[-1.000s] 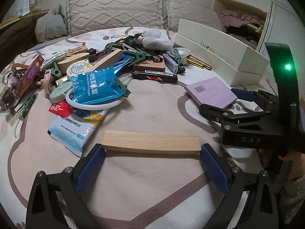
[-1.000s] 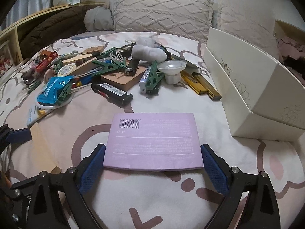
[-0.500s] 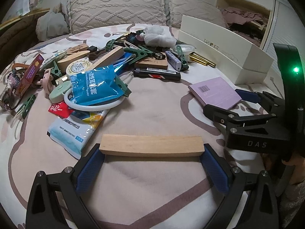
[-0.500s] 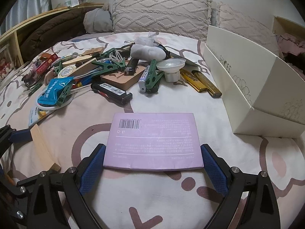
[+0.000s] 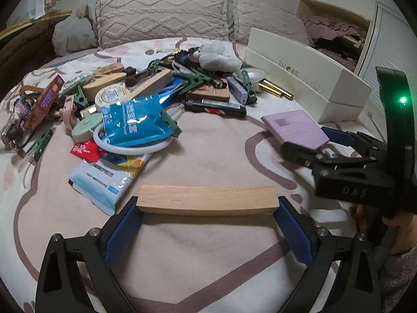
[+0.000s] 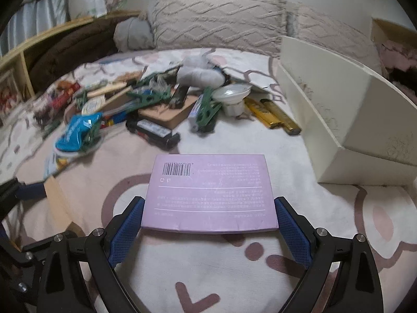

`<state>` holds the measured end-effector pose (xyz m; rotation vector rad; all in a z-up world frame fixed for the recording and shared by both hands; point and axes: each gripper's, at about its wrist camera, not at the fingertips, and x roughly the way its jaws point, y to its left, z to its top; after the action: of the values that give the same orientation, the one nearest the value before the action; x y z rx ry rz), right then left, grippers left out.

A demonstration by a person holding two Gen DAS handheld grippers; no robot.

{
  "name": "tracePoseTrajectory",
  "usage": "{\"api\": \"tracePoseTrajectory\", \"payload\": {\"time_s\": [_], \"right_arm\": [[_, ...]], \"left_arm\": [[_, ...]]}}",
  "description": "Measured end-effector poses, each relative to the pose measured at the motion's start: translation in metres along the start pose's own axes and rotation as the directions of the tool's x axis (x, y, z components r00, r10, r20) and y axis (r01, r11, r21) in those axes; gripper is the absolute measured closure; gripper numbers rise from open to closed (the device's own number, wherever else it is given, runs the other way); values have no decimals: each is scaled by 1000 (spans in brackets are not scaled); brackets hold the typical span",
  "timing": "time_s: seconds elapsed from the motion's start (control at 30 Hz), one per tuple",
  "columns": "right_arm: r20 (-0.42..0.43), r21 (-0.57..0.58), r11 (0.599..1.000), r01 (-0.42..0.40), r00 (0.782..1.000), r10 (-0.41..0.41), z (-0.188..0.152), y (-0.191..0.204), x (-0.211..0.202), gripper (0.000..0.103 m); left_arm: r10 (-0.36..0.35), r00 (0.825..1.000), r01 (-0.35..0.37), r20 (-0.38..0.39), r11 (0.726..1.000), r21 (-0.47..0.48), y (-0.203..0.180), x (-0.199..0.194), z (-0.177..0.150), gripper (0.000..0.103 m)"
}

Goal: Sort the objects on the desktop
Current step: 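Lift the wooden strip and lilac notepad and carry both toward the white box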

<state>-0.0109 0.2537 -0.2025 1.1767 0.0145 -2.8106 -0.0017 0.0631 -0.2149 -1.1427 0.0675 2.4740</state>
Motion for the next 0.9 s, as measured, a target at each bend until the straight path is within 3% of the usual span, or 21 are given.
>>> {"api": "tracePoseTrajectory", "payload": {"time_s": [0.5, 0.9], "right_arm": [[55, 14, 999, 29, 998, -30, -4, -18, -48, 6], [156, 1, 998, 58, 986, -57, 6, -25, -112, 6]], "left_arm": [[14, 992, -15, 122, 1000, 7, -11, -41, 14, 3], [5, 976, -10, 218, 1000, 23, -34, -76, 32, 3]]}}
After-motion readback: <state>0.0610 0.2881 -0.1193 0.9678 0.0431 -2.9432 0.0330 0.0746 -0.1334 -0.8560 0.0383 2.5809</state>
